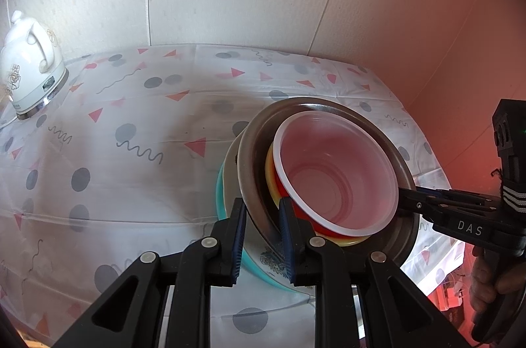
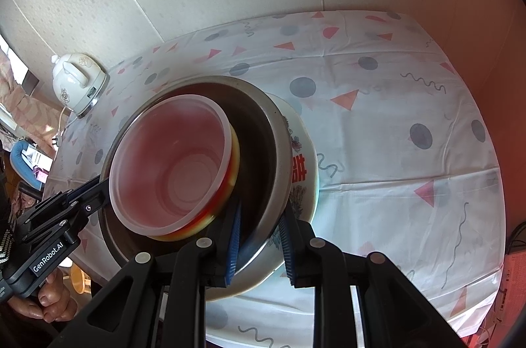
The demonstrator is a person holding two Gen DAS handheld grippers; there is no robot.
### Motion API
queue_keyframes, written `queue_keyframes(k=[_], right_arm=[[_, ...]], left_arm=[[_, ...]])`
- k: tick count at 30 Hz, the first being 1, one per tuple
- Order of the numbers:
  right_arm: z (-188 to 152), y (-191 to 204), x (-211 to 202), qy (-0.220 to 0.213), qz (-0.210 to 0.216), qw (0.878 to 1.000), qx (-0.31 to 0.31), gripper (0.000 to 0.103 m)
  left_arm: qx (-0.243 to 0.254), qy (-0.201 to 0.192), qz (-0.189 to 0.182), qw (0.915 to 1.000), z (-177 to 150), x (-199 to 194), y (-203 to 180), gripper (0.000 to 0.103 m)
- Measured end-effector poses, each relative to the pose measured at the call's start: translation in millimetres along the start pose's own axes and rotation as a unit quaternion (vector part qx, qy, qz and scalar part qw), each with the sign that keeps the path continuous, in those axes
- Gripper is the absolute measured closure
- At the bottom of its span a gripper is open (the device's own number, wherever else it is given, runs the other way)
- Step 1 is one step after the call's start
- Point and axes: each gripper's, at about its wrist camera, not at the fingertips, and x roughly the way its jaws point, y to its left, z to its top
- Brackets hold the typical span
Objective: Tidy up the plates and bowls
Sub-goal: 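Lower the steel bowl stack onto the dragon-pattern plate with the right tool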
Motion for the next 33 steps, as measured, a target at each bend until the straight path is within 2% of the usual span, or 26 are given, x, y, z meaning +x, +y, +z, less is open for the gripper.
queue_keyframes(k=[5,27,33], right_arm=[[-1.8,0.7,-1.2,-0.009,-0.006,1.000,-0.005,0.082],[-3.1,4.4,1.6,-0.019,-0.020,1.000,-0.006,0.083],[-2.5,0.5,1.1,-0.015,-0.012,1.000,0.002,0.082]], left_arm=[[-0.001,-0.003,0.003,1.0000,-1.0,-1.4,-1.3,0.082],[0.007,-0.008,0.023,0.9997,-2.3,-2.7,-6.3,0.082],[0.003,-0.009,0.026,0.9996,-2.0,-2.8,-6.6,0.081]])
